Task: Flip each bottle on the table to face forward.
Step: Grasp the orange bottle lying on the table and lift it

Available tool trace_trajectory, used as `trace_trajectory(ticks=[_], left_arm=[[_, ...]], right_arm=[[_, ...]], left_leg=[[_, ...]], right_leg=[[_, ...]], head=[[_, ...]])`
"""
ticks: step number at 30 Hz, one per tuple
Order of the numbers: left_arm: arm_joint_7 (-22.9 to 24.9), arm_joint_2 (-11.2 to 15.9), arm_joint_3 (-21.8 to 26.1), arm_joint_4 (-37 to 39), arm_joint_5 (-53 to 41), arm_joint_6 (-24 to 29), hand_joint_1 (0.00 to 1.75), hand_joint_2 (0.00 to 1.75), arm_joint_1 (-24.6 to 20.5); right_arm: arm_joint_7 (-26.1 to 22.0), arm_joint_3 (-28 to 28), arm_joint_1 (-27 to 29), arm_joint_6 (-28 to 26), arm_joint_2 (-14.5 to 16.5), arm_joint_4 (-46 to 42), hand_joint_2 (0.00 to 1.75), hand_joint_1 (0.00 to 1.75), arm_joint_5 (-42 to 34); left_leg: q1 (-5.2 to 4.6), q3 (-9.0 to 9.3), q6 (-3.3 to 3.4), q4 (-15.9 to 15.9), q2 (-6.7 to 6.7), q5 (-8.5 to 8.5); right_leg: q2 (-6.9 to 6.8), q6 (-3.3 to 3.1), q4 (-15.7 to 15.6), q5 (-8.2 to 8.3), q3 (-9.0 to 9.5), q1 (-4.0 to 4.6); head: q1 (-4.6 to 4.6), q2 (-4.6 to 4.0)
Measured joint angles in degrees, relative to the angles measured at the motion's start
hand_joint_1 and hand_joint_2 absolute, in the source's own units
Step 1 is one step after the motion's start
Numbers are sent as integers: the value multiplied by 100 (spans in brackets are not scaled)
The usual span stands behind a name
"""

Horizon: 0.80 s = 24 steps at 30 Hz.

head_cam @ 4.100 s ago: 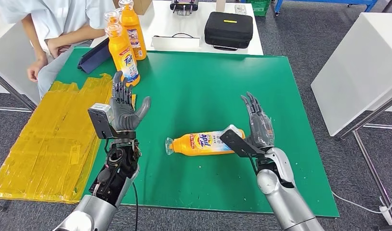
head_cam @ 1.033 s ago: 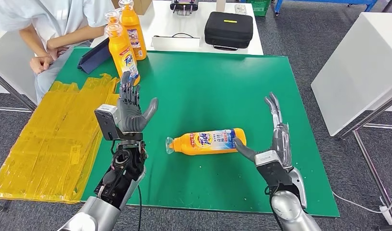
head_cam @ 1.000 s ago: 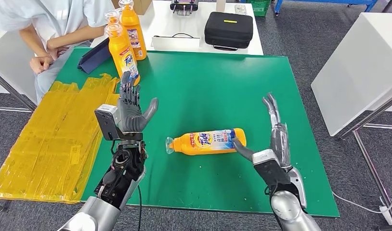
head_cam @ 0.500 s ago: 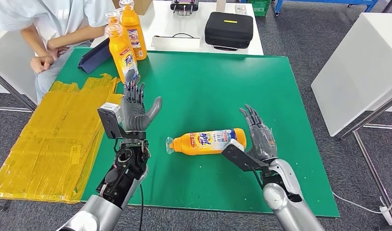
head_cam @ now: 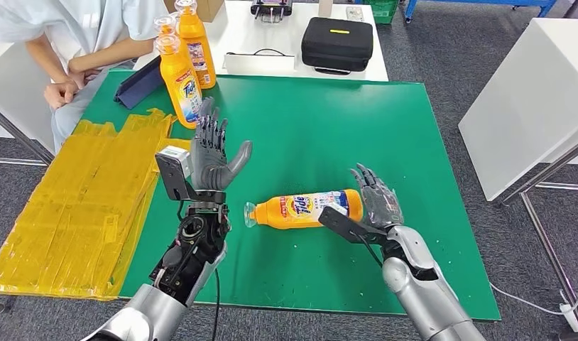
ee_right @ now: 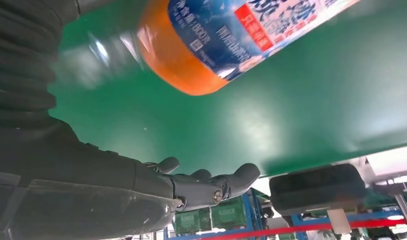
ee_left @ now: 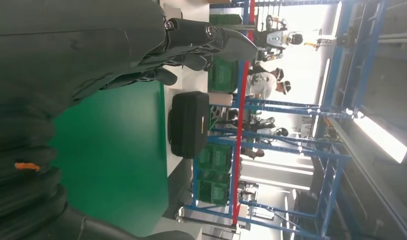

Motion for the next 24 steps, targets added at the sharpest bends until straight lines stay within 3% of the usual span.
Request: trace_trajectory(ticks=[12, 24], left_arm=[[61, -62, -21, 0, -16, -64, 0, 175, -19], [54, -141, -21, 268, -22, -194, 0, 175, -226]], right_arm=[[65, 42, -314, 163, 164, 503, 175, 0, 255], [-439, 37, -1119, 588, 541, 1735, 175, 0, 190]], left_leg=[[0, 1, 0, 0, 0, 1], [0, 1, 0, 0, 0, 2]], right_leg=[[0, 0, 1, 0, -1, 0], [0, 1, 1, 1, -1, 0]], head=[[0, 0], [0, 1]])
